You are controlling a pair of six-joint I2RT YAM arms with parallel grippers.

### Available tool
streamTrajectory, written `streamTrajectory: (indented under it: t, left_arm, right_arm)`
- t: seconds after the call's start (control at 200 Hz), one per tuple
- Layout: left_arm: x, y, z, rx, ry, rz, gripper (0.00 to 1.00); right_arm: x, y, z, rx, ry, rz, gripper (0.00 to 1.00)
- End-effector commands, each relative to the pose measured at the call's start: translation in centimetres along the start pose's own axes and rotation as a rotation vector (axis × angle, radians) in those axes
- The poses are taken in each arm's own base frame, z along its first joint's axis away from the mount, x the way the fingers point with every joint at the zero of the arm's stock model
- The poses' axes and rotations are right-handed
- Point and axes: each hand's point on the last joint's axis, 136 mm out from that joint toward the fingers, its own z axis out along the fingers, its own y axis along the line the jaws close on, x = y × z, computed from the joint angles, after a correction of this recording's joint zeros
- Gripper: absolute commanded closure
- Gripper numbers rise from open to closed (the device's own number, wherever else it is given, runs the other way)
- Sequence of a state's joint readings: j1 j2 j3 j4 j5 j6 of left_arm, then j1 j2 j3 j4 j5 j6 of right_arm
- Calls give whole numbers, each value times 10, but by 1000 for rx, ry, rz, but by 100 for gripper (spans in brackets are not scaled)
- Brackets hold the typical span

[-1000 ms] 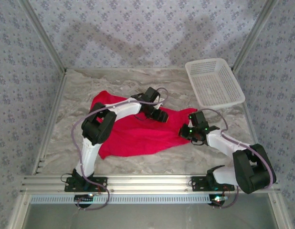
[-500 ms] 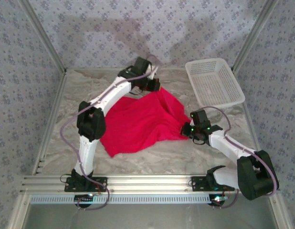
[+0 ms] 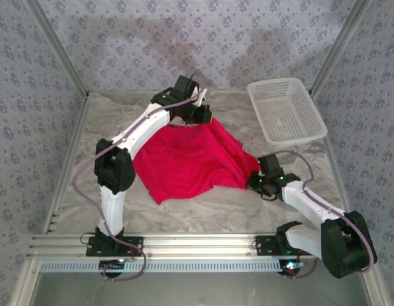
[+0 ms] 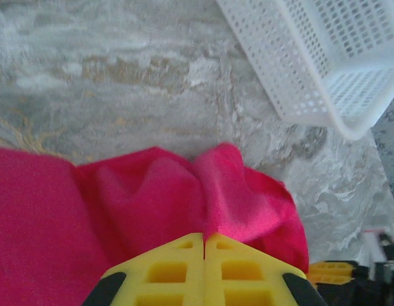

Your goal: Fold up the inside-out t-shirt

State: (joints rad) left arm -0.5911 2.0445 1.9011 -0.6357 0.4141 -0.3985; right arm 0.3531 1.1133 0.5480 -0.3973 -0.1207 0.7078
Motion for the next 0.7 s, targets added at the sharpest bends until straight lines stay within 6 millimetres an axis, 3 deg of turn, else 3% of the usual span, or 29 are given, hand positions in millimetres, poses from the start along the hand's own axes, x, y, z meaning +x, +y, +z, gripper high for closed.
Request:
streamTrajectory:
  t: [0.0, 0.16, 0.325, 0.51, 0.62, 0.695]
  left_arm:
    - [-8, -44, -24, 107, -78, 40, 100]
    - [6, -41, -17, 108, -56, 28, 100]
    - [9, -43, -23, 111, -64, 30, 100]
    - [7, -47, -32, 116, -82, 31, 100]
    - [6, -50, -34, 122, -89, 34, 100]
    - [4, -53, -37, 129, -94, 35, 100]
  right_arm:
    - [-21, 38, -25, -74, -39, -50, 69]
    - [-52, 81, -27, -159, -91, -129, 69]
    - [-80, 108, -2, -181, -77, -139, 83]
    - [-103, 142, 27, -223, -49, -150, 88]
    - [-102, 155, 51, -224, -11, -168, 83]
    - [-96, 155, 71, -208, 21, -168, 70]
